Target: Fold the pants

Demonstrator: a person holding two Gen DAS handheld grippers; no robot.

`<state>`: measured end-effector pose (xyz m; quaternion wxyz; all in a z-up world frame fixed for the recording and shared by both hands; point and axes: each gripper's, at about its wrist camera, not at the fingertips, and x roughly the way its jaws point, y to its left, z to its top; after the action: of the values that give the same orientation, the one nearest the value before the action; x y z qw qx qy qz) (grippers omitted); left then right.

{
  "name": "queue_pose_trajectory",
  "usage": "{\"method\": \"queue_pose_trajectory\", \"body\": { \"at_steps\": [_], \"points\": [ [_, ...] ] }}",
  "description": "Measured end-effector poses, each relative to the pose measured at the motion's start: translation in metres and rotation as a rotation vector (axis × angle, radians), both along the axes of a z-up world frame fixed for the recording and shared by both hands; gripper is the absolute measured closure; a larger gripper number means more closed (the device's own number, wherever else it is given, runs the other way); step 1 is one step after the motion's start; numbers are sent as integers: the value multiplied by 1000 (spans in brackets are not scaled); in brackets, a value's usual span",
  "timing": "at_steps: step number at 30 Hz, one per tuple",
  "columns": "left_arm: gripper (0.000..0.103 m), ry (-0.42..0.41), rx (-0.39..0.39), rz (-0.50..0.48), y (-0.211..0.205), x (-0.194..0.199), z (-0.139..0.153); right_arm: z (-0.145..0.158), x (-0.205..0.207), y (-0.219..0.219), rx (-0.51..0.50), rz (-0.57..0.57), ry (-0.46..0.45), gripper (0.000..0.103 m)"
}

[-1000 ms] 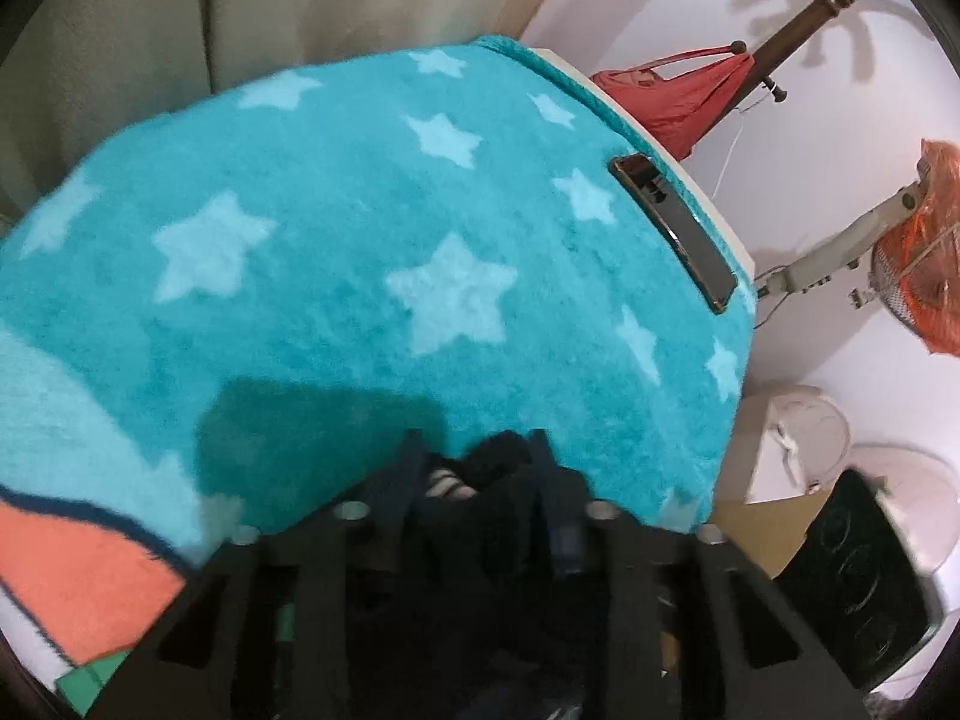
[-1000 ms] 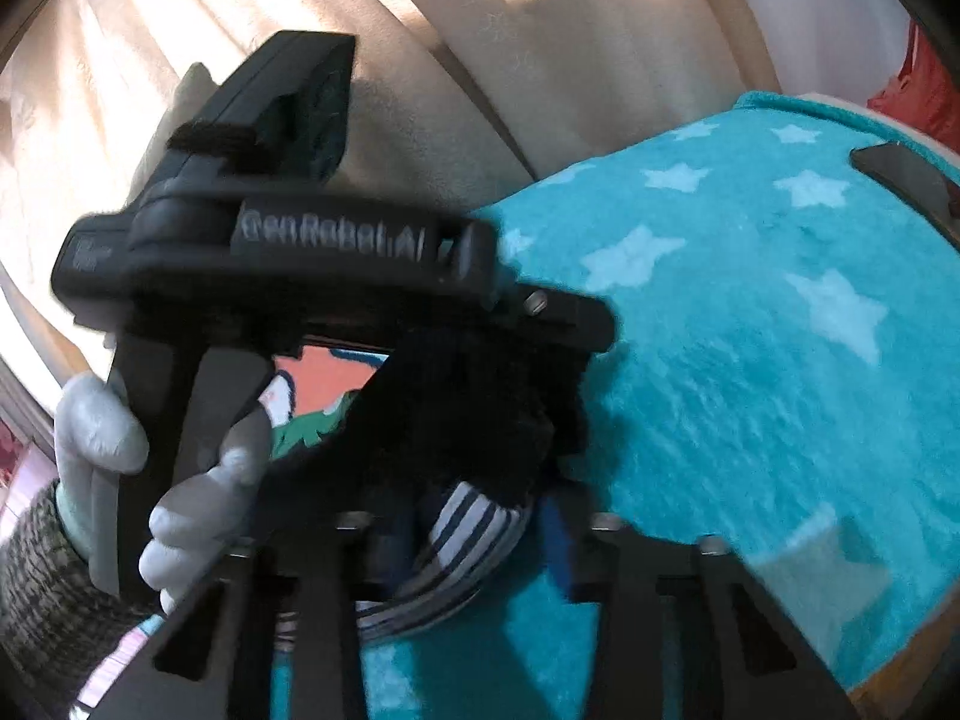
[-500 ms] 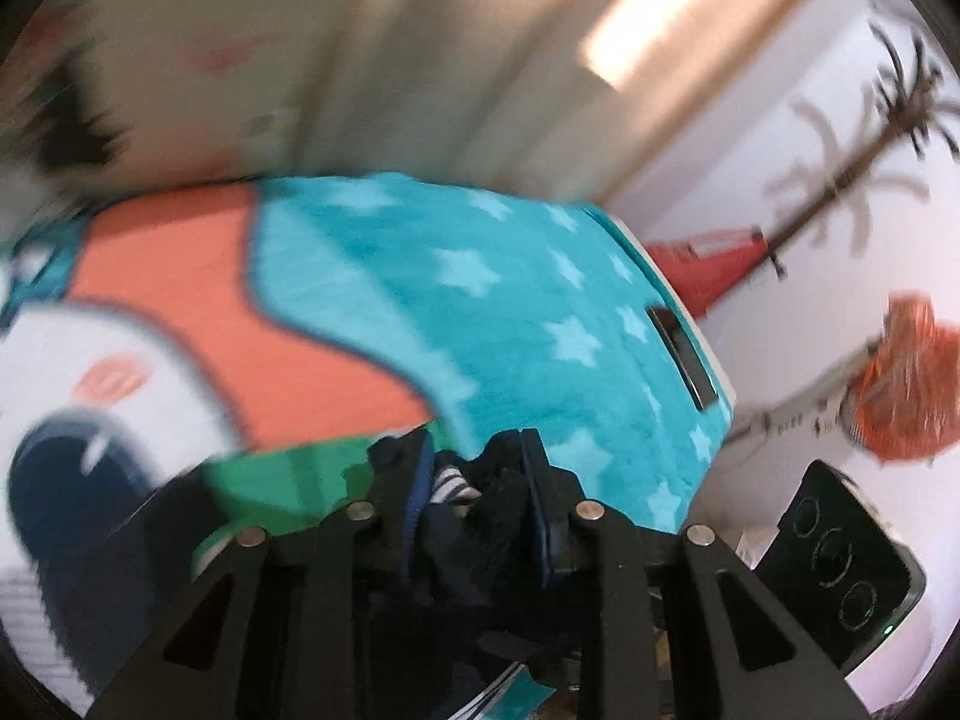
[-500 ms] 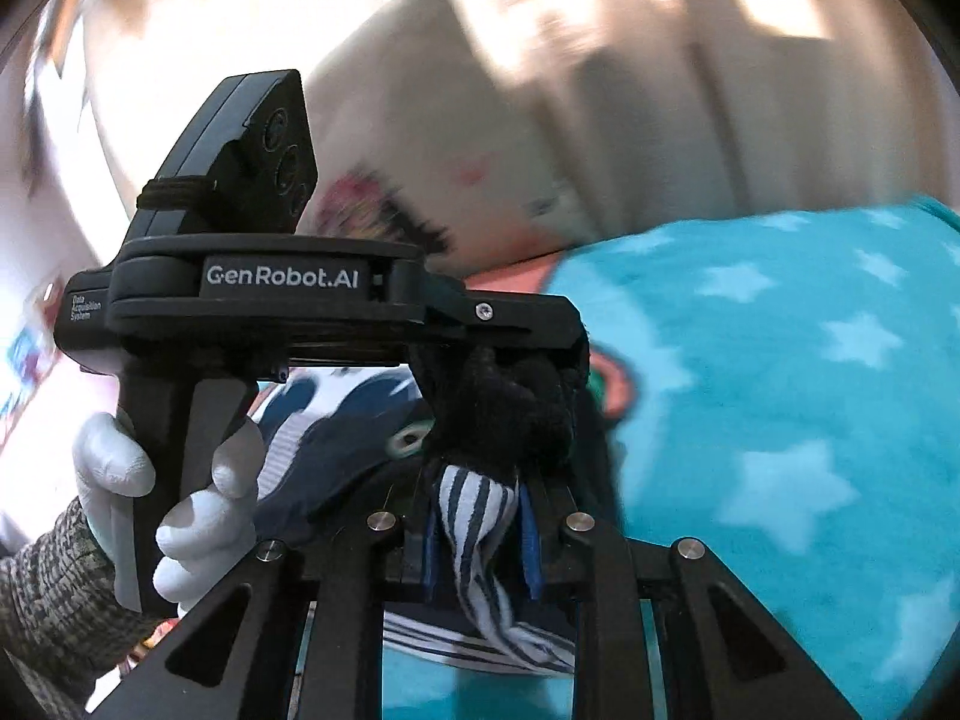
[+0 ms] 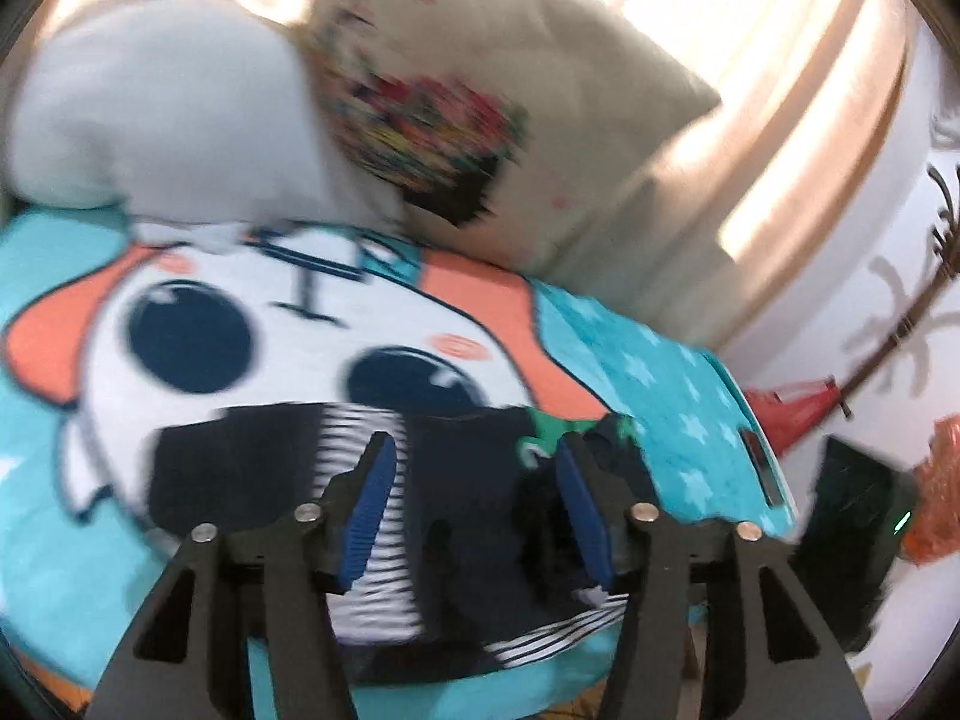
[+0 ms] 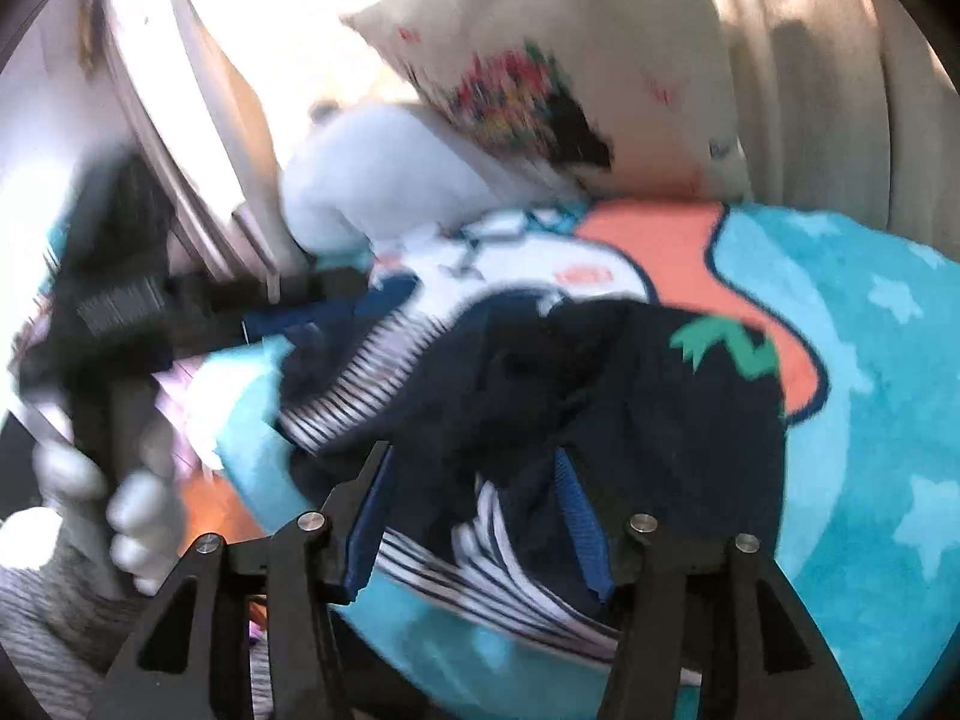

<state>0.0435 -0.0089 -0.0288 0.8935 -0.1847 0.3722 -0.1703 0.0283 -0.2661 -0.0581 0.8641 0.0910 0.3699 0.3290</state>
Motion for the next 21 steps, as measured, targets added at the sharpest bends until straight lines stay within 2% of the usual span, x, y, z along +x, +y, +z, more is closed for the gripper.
{"method": "queue_pose_trajectory", "body": {
  "at_steps": [3, 5, 7, 11, 13, 15, 18, 21],
  "points": [
    [48, -21, 1, 71, 24, -9, -2, 20, 3, -18, 96, -59, -13, 45],
    [48, -25, 8, 113, 37, -11, -3, 22, 14, -22, 93, -129, 8, 48],
    [48, -20, 9, 131, 45, -13, -6, 13, 27, -17, 82, -155, 54, 69],
    [47, -12, 20, 183, 66, -23, -11, -17, 49, 12, 92, -111, 167, 70],
    [44, -12, 34, 212, 76, -28, -12, -31, 50, 26, 68, -107, 198, 68],
    [35, -15, 54, 242, 86, -34, -13, -41, 56, 31, 56, -129, 215, 67],
    [33, -13, 69, 274, 100, -39, -18, -39, 57, 25, 95, -142, 239, 64],
    [33, 16, 27, 265, 107, -37, -27, -25, 48, 21, 73, -160, 203, 63]
  ]
}}
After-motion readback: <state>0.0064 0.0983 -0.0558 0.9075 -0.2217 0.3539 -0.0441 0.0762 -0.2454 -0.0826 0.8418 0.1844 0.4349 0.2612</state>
